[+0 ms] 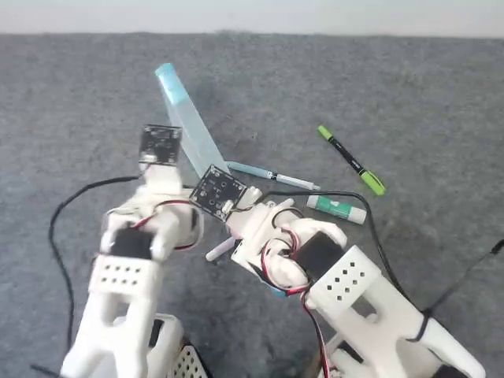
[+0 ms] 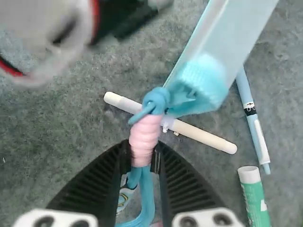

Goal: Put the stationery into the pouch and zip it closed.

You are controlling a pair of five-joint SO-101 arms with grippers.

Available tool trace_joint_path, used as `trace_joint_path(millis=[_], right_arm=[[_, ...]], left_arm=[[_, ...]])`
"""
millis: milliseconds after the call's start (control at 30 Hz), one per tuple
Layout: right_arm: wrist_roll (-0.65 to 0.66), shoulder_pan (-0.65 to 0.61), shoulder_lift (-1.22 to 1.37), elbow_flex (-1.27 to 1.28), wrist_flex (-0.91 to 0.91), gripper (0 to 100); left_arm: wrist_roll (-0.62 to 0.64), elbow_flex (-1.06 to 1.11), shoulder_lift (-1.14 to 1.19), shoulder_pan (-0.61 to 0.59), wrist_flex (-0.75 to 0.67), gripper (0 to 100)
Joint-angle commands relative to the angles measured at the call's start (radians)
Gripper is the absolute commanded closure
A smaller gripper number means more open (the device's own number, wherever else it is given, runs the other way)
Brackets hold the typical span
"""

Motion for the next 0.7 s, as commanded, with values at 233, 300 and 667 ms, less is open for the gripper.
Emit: trace_joint_path(millis=[233,300,667], right_arm=[[-0.032,0.008,0.077,0.038,-0.114,99.3],[-0.034,0.008,0.130,0.037,-0.134,99.3],[-0.069,0.120,0.211,-0.021,-0.148,99.3]], left_arm=[[-0.137,-0.028,-0.310,-0.203,0.180,82],[-0.138,-0.025,-0.347,-0.203,0.196,78],[-0.215,0.002,-0.456,-0.068,0.290,77]])
